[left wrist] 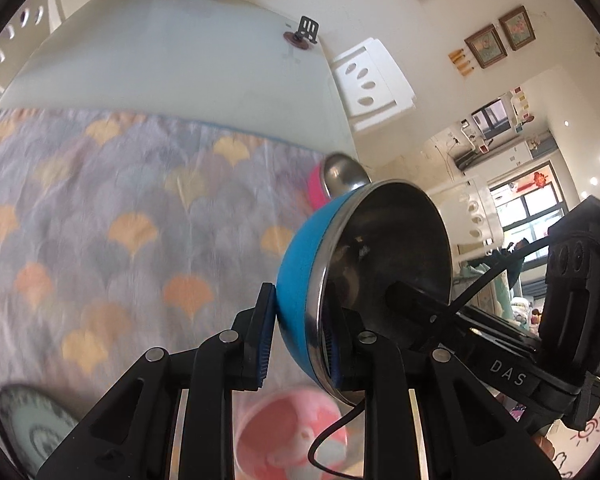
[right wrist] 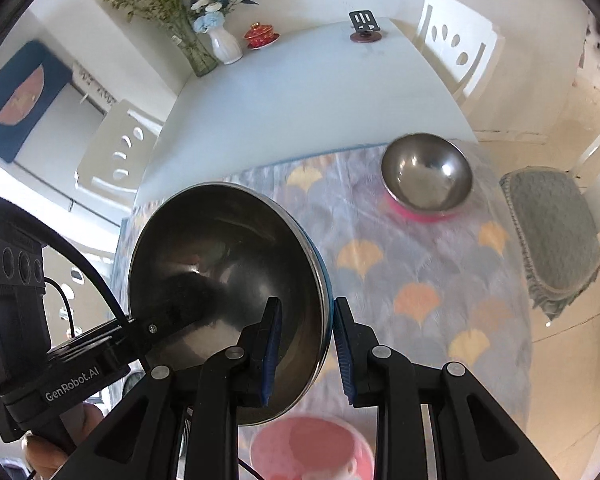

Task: Organize plates and bowls
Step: 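Lift the blue bowl with the left gripper and carry it over the pink bowl, then lower the blue bowl into the pink bowl and open the left gripper, then move the left gripper to the magenta steel bowl and grasp its rim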

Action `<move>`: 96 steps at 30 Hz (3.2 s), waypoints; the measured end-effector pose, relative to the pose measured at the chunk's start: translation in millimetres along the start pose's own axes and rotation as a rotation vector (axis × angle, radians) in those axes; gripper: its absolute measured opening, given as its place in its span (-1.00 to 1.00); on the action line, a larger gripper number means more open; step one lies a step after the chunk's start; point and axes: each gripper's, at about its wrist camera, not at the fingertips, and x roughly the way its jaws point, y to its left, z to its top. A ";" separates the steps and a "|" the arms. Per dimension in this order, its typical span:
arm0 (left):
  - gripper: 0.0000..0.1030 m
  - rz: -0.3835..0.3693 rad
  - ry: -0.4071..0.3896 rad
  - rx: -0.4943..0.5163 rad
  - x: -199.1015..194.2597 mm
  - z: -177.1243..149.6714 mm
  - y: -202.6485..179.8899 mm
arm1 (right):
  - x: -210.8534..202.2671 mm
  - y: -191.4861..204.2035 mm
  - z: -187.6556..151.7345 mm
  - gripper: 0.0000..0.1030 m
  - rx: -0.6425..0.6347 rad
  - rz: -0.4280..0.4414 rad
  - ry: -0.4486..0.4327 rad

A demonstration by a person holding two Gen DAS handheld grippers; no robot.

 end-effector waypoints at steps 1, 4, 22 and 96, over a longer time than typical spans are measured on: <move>-0.63 0.001 0.004 -0.006 -3.0 -10.3 -0.9 | -5.4 2.0 -9.5 -0.51 -0.002 -0.005 0.001; -0.63 0.000 0.027 -0.026 -8.5 -43.8 -1.6 | -13.5 2.9 -36.4 -0.49 0.011 -0.017 0.018; -0.64 0.002 0.146 -0.086 5.6 -167.3 14.3 | -11.5 -8.7 -166.3 -0.47 0.095 -0.054 0.120; -0.44 0.136 0.077 0.318 144.1 89.9 -78.2 | 21.5 -184.6 24.8 0.01 0.380 0.106 -0.019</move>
